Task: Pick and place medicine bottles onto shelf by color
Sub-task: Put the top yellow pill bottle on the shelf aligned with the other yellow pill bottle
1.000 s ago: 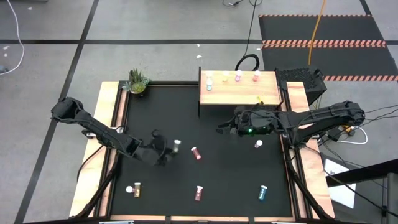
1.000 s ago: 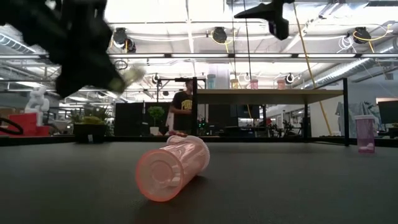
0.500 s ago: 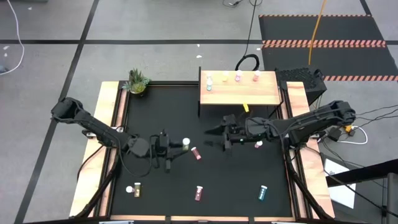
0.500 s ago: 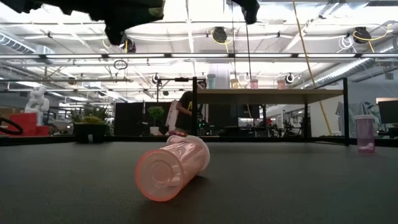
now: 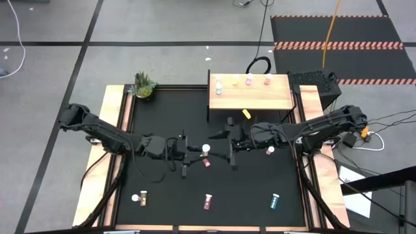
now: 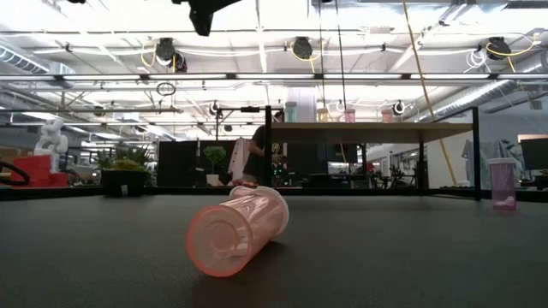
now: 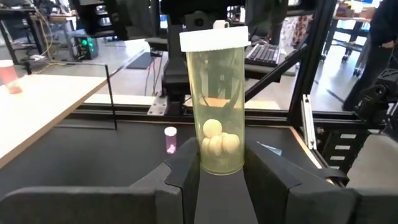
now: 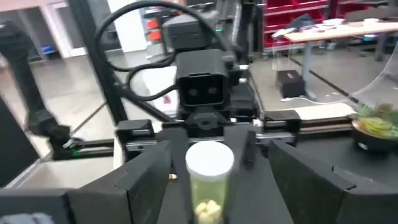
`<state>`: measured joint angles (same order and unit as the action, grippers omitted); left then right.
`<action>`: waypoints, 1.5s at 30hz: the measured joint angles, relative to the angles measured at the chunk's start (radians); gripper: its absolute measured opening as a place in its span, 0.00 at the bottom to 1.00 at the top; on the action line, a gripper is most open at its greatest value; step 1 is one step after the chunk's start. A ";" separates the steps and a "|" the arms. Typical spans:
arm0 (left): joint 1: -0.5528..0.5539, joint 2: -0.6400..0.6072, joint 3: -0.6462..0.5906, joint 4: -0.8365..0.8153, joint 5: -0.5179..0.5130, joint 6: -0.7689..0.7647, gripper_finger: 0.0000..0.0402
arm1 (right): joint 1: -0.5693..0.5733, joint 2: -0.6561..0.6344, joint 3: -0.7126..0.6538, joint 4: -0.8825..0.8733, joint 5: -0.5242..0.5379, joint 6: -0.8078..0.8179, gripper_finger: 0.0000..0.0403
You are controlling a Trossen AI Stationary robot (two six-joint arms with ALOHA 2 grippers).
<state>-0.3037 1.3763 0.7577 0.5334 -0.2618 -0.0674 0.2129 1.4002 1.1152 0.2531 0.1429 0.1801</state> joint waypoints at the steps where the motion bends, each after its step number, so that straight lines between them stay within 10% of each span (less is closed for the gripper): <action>1: 0.004 0.005 0.007 -0.003 0.001 0.004 0.28 | -0.004 0.000 0.000 0.002 -0.025 -0.006 0.66; 15: 0.016 0.020 0.024 -0.009 0.004 0.030 0.28 | -0.037 0.000 -0.002 -0.007 -0.084 0.013 0.64; 45: 0.038 0.020 0.024 -0.015 -0.003 0.003 0.28 | -0.083 0.005 -0.003 -0.042 -0.200 0.017 0.29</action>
<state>-0.2658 1.3958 0.7818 0.5186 -0.2651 -0.0647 0.1299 1.4052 1.1126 0.2111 -0.0568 0.1970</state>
